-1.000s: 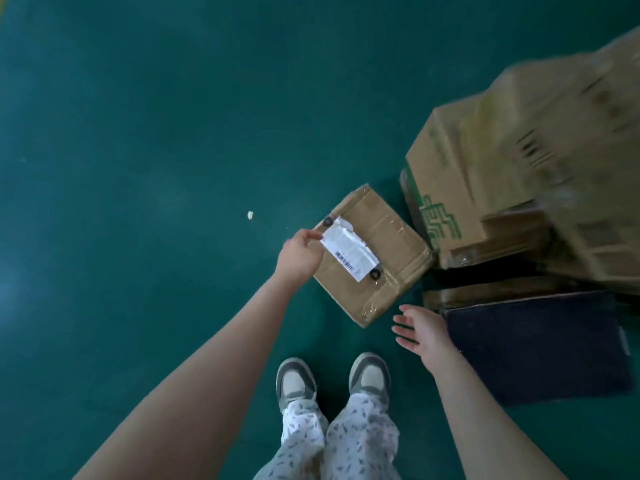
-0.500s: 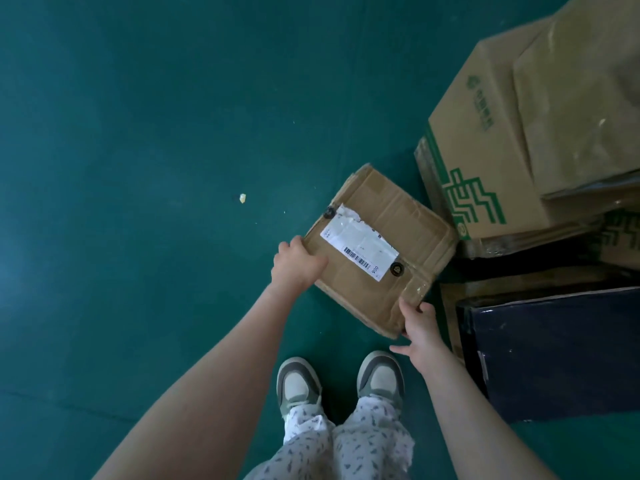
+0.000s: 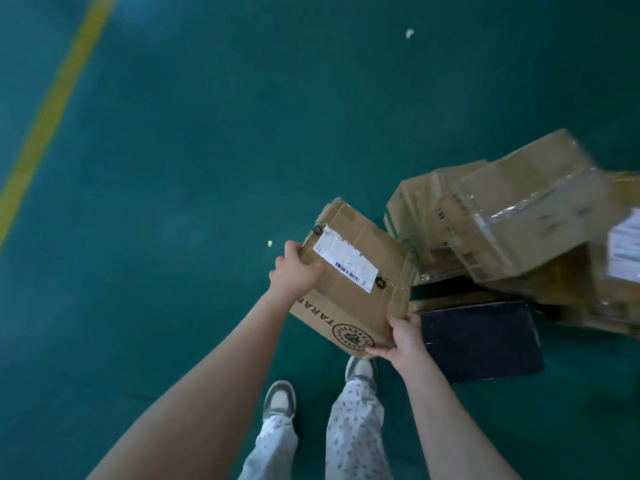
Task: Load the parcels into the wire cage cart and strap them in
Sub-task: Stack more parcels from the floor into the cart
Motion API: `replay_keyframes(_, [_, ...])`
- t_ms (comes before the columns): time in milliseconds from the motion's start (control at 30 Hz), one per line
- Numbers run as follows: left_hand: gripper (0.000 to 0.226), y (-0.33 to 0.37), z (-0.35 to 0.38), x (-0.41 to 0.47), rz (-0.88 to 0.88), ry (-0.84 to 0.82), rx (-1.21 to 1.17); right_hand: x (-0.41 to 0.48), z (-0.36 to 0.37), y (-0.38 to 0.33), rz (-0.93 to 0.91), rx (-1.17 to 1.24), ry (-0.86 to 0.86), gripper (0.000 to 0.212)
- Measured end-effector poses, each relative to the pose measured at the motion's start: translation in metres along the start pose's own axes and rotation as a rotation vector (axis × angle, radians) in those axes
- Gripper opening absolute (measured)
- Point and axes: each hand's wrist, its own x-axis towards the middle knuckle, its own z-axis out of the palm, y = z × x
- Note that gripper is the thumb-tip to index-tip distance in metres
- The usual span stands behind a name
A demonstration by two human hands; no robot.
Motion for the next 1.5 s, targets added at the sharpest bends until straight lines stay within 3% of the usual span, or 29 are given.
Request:
replay_keyframes(200, [0.037, 0.037, -0.071, -0.092, 0.149, 0.015, -0.078, -0.11, 0.001, -0.012, -0.062, 0.073, -0.065, 0.03])
replay_keyframes(433, [0.036, 0.092, -0.127, -0.201, 0.382, 0.064, -0.198, -0.242, -0.025, -0.055, -0.307, 0.089, -0.048, 0.04])
replay_keyframes(733, [0.034, 0.138, -0.126, -0.307, 0.6, -0.114, -0.262, -0.355, -0.106, -0.068, -0.599, 0.224, 0.117, 0.046])
replay_keyframes(1167, [0.04, 0.175, 0.009, -0.455, 0.874, -0.475, 0.036, -0.43, -0.289, 0.023, -0.684, 0.62, 0.423, 0.045])
replay_keyframes(1500, [0.045, 0.139, 0.153, -0.568, 0.883, -0.728, 0.202, -0.46, -0.444, 0.124, -0.622, 0.752, 0.615, 0.038])
